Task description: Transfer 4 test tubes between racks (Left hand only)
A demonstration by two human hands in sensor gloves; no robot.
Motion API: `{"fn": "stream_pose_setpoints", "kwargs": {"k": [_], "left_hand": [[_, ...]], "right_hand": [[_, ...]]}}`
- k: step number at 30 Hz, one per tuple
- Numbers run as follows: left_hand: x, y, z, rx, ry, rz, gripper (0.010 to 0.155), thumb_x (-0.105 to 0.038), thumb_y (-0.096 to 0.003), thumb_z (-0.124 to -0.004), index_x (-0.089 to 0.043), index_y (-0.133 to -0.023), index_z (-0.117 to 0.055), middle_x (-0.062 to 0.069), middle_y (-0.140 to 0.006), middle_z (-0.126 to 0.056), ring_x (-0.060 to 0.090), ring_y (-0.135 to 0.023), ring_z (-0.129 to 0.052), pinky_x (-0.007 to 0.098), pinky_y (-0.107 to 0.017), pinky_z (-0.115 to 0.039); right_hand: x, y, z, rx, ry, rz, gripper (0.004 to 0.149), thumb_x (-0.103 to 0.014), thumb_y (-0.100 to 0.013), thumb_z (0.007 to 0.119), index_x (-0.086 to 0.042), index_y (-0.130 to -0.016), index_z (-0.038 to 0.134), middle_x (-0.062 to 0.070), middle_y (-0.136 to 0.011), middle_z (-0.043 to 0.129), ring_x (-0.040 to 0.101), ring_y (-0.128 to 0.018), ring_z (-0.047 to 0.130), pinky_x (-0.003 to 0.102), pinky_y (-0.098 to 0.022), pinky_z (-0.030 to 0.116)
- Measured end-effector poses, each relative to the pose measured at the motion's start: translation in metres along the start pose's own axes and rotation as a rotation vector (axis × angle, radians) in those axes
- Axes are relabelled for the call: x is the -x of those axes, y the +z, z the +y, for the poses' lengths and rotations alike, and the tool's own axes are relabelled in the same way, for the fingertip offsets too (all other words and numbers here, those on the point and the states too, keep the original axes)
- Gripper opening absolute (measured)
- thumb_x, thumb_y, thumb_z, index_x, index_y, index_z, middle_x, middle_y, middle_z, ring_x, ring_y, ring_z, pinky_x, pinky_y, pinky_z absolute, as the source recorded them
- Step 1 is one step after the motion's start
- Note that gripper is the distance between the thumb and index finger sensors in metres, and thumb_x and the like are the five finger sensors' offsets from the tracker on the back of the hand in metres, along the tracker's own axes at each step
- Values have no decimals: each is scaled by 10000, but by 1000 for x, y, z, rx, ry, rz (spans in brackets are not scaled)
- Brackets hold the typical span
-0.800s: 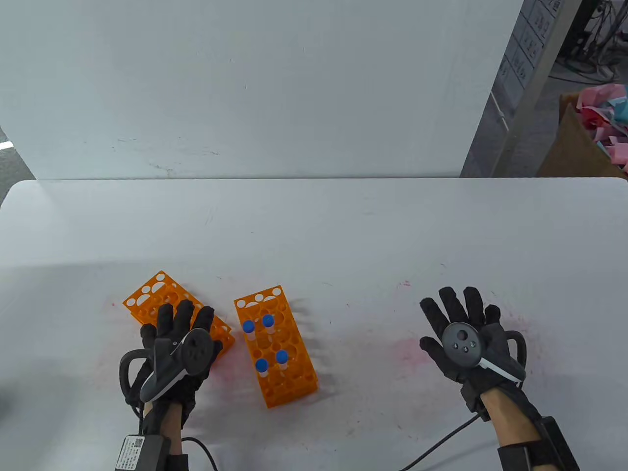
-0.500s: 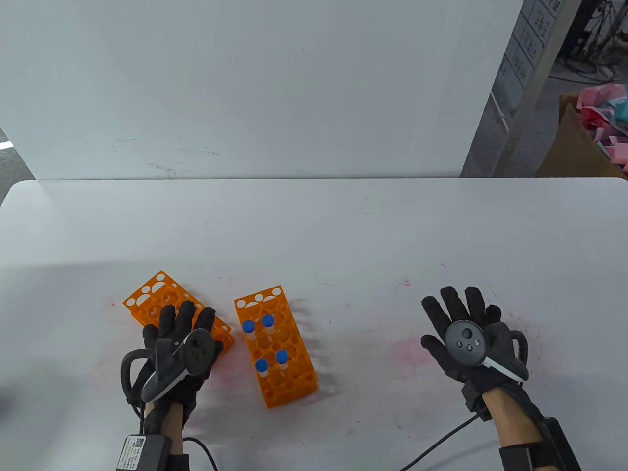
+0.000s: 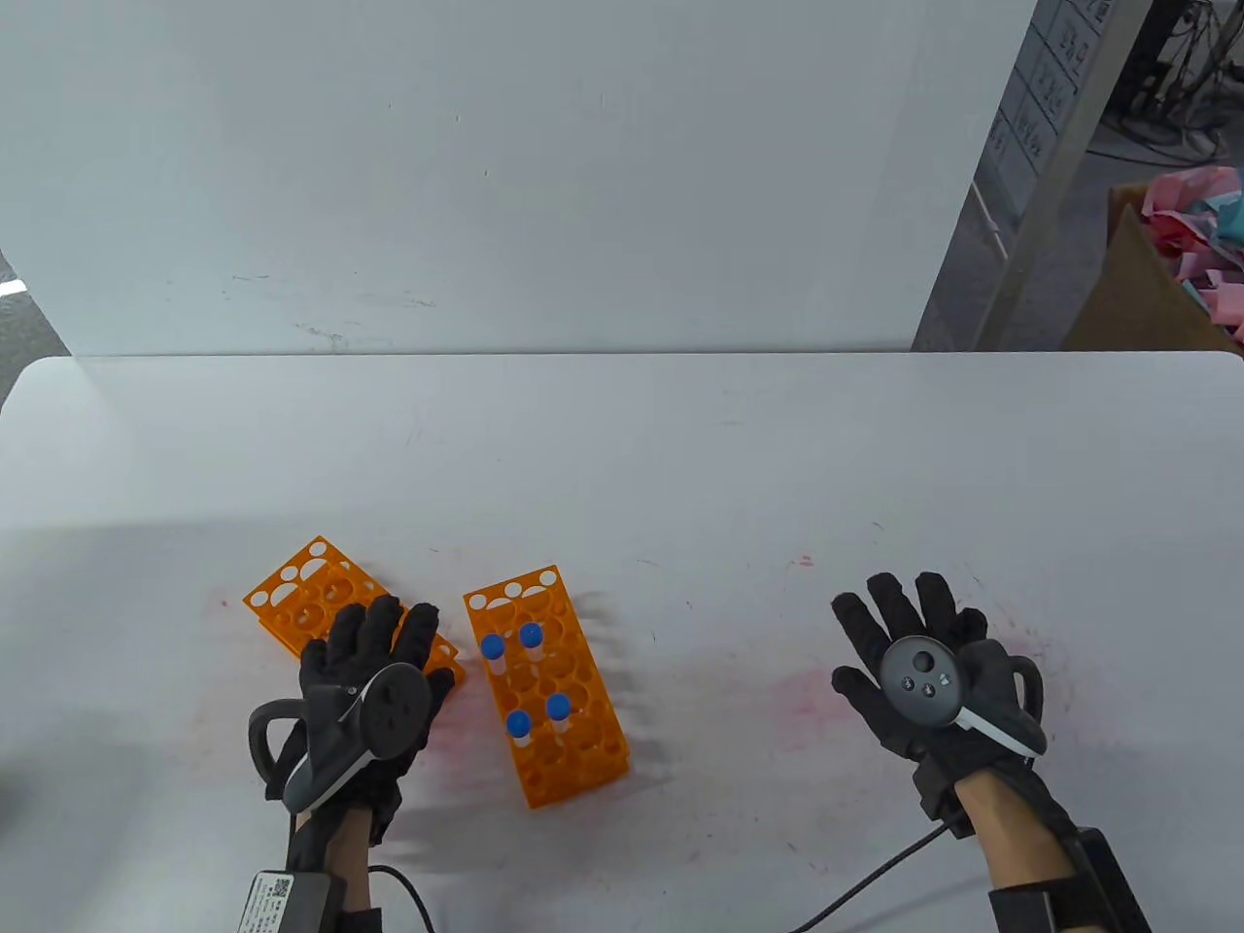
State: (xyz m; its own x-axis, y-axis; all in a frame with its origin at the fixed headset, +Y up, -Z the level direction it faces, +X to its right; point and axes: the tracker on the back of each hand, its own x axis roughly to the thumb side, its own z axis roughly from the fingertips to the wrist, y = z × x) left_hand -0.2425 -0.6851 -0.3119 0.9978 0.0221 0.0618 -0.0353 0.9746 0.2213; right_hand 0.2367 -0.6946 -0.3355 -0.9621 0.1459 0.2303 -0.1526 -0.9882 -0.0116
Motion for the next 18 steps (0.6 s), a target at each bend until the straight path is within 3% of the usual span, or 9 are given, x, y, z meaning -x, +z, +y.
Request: {"fn": "stream_pose_setpoints", "kwargs": {"k": [8, 18], "left_hand": [[-28, -3, -3, -66, -5, -77, 646, -557, -468, -685, -327, -1061, -575, 20, -1121, -707, 341, -1027, -740, 622, -701, -669], [-44, -11, -15, -62, -72, -58, 616, -555, -468, -691, -326, -1036, -620, -5, -1066, -760, 311, -976, -793, 602, -699, -682]], "right_hand": [[0, 0, 1, -16, -13, -1, 665, -548, -530, 591, -312, -1101, 345, 117, -1203, 275, 532, -1018, 165, 785, -653, 275], [-1, -1, 1, -23, -29, -9, 655, -544, -531, 589, -306, -1099, 366, 118, -1202, 288, 534, -1019, 184, 783, -655, 288]]}}
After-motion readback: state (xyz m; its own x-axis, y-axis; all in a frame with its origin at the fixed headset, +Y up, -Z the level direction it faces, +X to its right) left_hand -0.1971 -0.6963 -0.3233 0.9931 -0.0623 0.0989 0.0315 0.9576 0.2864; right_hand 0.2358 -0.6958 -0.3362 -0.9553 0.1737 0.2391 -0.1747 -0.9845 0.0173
